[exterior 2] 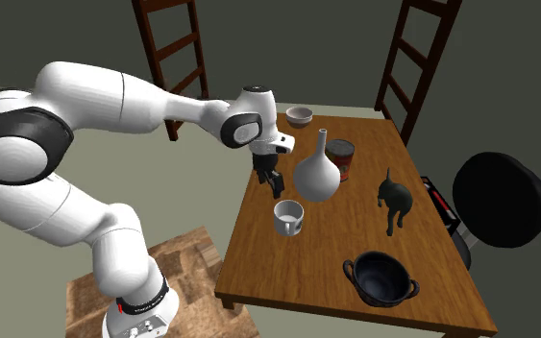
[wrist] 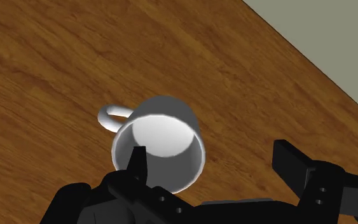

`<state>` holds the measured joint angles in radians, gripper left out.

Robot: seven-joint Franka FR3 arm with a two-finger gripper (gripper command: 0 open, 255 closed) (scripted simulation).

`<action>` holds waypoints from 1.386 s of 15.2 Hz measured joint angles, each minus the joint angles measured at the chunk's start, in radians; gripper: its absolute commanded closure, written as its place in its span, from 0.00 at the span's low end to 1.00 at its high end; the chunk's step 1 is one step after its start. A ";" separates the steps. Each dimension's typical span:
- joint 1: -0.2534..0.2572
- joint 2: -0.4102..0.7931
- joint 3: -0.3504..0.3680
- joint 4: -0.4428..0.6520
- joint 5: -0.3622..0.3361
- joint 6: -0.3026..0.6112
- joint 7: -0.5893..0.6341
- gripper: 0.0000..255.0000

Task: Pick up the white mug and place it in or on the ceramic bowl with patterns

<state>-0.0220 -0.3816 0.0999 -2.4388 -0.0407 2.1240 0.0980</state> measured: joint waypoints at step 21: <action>-0.020 0.312 0.011 0.015 -0.048 0.283 0.059 1.00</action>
<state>-0.0416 -0.0699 0.1107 -2.4239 -0.0892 2.4069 0.1574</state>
